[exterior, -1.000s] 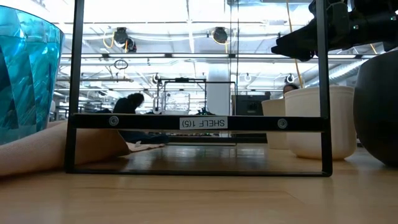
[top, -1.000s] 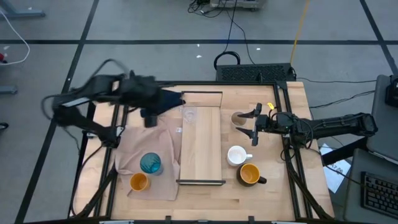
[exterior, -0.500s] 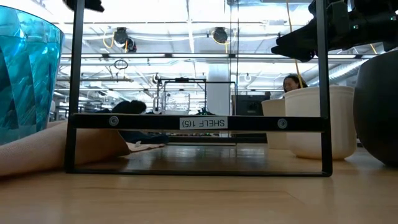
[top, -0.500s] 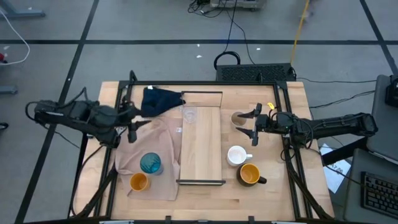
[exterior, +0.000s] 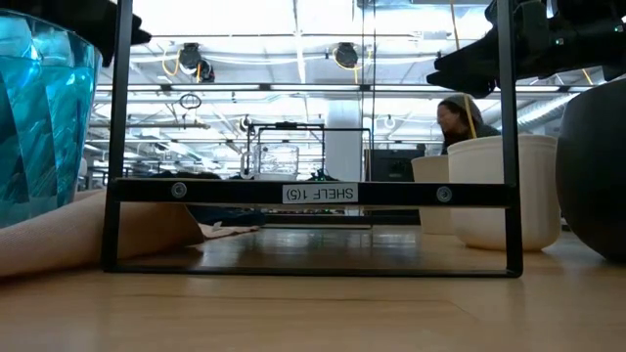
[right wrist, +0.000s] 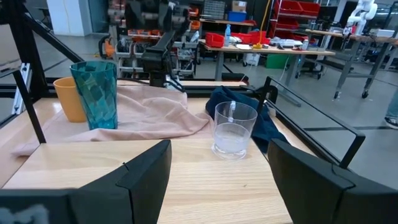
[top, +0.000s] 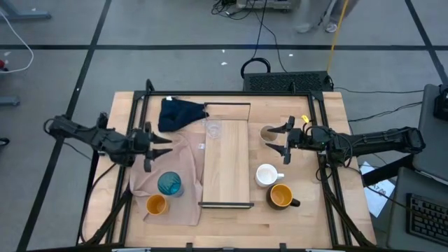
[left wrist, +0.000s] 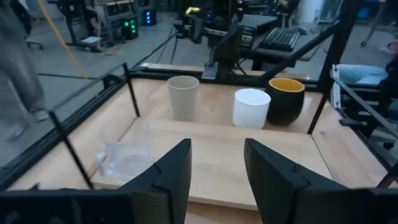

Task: Stack small to large cups/mugs on shelf
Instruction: Put the white mug on the shelf

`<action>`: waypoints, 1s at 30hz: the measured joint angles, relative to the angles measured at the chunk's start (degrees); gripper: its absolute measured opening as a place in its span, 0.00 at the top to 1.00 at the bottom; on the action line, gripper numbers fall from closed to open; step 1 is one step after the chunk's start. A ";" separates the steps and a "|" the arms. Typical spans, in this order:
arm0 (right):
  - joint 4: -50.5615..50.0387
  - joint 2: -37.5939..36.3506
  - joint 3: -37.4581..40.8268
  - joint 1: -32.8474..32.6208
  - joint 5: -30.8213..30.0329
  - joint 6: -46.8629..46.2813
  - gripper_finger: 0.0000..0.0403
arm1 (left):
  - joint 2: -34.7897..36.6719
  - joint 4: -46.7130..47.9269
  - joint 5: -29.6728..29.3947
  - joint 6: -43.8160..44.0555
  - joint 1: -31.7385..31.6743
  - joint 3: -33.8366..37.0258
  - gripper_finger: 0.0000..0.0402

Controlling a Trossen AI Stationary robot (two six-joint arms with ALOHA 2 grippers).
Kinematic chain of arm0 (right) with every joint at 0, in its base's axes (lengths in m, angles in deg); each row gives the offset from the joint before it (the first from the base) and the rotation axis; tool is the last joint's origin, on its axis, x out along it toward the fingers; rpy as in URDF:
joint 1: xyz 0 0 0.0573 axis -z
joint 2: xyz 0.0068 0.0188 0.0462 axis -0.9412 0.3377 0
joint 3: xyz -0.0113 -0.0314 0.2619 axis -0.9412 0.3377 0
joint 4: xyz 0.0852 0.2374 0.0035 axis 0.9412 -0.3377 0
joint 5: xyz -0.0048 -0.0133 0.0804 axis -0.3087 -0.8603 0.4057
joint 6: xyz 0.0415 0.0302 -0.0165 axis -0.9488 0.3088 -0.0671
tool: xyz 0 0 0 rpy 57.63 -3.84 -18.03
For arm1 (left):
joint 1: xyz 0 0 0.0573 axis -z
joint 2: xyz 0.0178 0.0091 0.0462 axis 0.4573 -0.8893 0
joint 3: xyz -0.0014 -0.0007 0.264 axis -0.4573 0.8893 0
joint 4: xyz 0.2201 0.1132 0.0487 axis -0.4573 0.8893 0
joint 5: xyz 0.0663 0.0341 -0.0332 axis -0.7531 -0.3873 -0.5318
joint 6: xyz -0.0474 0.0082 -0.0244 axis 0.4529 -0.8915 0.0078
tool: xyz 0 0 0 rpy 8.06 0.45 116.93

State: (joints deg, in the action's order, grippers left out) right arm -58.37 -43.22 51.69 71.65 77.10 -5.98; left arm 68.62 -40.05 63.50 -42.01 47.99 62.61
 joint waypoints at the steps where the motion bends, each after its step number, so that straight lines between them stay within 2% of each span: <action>1: 0.02 0.00 0.00 0.00 0.00 0.00 0.35 | 0.17 -1.63 0.00 -0.41 0.13 1.35 0.63; 12: 0.09 0.02 0.00 0.00 0.00 -0.02 0.35 | 0.17 -9.99 0.00 -6.93 0.24 2.78 0.63; 30: -0.10 0.02 0.00 0.00 0.00 -0.61 0.35 | 0.07 -12.26 0.00 -8.81 0.20 2.77 0.63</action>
State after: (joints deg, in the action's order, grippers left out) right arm -58.47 -43.20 51.69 71.65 77.10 -6.59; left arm 68.68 -52.31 63.50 -50.82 48.18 65.39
